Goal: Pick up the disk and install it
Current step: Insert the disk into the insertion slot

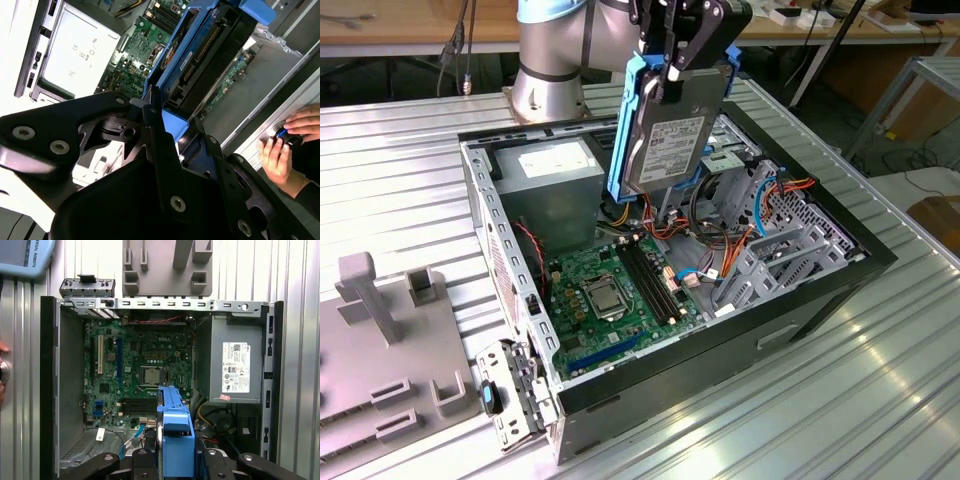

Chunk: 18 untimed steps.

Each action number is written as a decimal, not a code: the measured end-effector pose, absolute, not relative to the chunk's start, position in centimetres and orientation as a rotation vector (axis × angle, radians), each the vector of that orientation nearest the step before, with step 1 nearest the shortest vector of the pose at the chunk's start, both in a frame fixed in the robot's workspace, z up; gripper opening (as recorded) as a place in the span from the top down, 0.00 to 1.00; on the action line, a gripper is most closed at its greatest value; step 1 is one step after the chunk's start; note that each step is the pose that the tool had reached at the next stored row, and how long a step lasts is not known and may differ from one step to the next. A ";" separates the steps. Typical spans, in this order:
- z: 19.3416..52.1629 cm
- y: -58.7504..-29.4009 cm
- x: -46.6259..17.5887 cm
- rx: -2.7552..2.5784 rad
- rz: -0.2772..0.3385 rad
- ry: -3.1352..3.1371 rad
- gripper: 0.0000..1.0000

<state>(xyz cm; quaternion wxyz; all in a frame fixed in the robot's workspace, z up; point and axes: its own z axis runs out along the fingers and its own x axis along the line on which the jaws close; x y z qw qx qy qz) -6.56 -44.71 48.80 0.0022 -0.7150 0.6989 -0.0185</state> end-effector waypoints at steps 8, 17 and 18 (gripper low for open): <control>48.7 -44.9 -4.9 -2.241 -0.062 2.191 0.63; 48.5 -46.7 -4.7 -2.245 -0.073 2.196 0.63; 48.4 -47.0 -4.7 -2.245 -0.075 2.197 0.63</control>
